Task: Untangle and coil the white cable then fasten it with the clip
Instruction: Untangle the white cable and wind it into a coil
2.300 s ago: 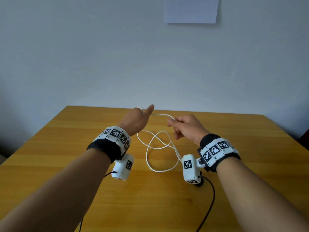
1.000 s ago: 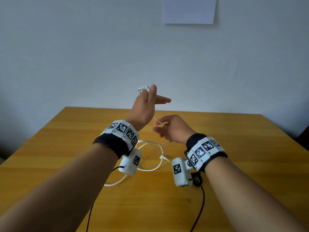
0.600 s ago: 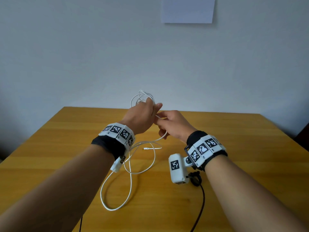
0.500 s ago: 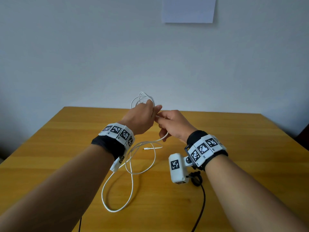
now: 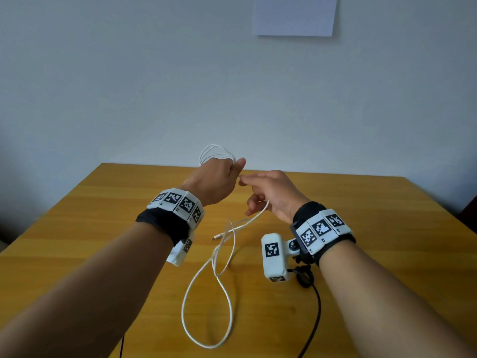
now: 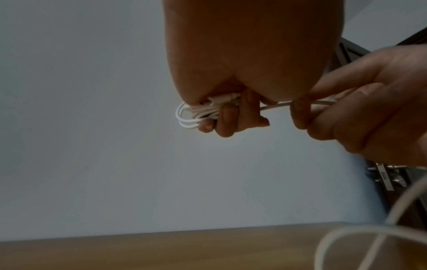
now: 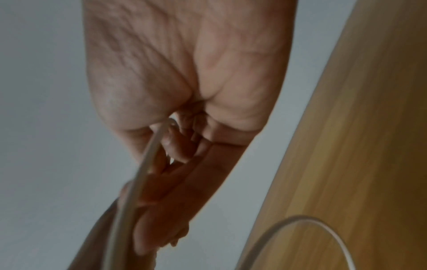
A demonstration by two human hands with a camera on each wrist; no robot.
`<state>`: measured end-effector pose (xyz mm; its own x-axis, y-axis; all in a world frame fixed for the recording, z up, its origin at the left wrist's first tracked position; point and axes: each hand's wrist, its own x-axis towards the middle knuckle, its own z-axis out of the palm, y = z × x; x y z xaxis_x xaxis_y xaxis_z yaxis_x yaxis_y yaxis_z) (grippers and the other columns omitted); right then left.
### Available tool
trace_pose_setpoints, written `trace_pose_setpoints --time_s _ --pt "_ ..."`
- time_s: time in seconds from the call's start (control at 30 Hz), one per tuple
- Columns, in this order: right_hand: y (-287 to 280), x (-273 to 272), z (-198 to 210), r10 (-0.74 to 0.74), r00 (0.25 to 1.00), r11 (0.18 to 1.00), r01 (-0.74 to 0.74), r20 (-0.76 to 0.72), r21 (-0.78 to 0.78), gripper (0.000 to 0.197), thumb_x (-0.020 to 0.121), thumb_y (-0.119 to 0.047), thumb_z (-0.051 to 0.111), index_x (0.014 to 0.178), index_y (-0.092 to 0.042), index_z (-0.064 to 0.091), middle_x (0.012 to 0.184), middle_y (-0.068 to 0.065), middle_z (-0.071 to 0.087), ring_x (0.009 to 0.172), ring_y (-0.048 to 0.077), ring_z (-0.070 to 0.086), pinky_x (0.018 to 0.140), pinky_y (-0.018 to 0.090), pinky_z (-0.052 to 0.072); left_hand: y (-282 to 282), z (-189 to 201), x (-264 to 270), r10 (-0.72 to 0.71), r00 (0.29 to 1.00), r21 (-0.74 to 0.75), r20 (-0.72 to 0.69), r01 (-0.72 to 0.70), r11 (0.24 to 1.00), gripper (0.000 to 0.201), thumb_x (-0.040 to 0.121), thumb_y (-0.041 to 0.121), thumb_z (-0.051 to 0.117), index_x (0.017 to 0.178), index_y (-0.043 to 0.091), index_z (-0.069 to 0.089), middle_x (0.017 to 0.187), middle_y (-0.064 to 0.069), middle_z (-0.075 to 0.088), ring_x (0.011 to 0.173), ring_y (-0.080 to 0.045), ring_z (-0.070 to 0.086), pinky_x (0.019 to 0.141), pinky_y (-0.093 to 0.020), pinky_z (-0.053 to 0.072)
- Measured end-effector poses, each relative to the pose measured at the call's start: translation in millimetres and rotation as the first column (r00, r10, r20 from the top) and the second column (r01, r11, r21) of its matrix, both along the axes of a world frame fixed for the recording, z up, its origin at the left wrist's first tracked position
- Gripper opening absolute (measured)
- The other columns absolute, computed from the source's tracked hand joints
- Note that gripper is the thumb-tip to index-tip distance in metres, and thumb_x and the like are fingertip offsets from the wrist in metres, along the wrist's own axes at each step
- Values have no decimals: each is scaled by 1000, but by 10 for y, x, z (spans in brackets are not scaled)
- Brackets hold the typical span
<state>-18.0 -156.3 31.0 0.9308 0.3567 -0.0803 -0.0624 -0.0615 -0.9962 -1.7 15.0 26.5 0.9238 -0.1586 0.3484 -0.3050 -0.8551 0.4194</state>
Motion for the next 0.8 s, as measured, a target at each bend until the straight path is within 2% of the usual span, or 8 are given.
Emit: trace_pose_setpoints --time_s 0.1,0.27,0.4,0.47,0.53,0.67,0.73,0.8 --pt "-17 -12 3 -28 998 997 31 -53 66 22 99 -23 64 96 -1 66 47 -4 29 39 17 43 48 31 50 30 53 -35 32 999 15 -11 -32 999 69 104 54 22 58 9 47 55 -7 55 54 -22 53 57 -37 41" --pt "-10 39 -59 -71 997 997 72 -29 35 23 96 -26 62 87 -4 67 59 -2 22 45 13 21 42 23 19 87 85 -95 69 996 -41 -51 -71 997 73 102 60 26 48 11 31 43 -2 35 41 -17 35 50 -31 29" --pt "-4 82 -88 -100 993 995 99 55 18 23 99 -18 57 86 -6 73 53 -5 27 47 13 22 41 22 19 113 153 -148 36 986 -217 -163 -71 974 69 96 66 40 52 15 25 49 -1 28 43 -15 25 53 -30 27" --pt "4 102 -103 -138 983 990 137 118 16 23 100 -15 56 89 -9 75 55 -5 32 47 12 26 40 22 22 121 153 -147 -12 958 -304 -287 -79 949 68 91 67 50 48 18 31 50 -3 30 46 -18 26 58 -33 28" --pt "19 117 -117 -191 960 980 197 203 -9 20 101 -18 59 92 -15 77 56 -7 40 47 11 32 41 22 28 119 145 -154 -101 918 -394 -384 -64 917 65 90 59 57 41 21 39 50 -6 32 46 -19 27 58 -35 29" --pt "45 152 -130 -250 902 952 296 353 -83 16 98 -33 66 101 -21 75 65 -8 55 49 8 42 50 22 37 75 137 -220 -330 812 -641 -482 -70 764 60 100 39 54 49 22 27 45 0 19 46 -16 17 55 -34 19" --pt "67 168 -146 -244 897 936 318 369 -154 31 98 -47 62 104 -17 70 74 -6 60 54 6 47 56 23 39 45 145 -268 -465 756 -778 -460 -90 622 58 103 36 48 52 24 21 45 3 13 45 -15 12 56 -35 13" --pt "95 168 -179 -209 904 919 313 374 -242 45 100 -56 52 96 -13 66 73 -6 58 54 7 46 58 27 40 14 184 -304 -553 741 -886 -381 -123 446 56 103 35 46 57 25 16 47 4 10 46 -15 9 56 -35 10"
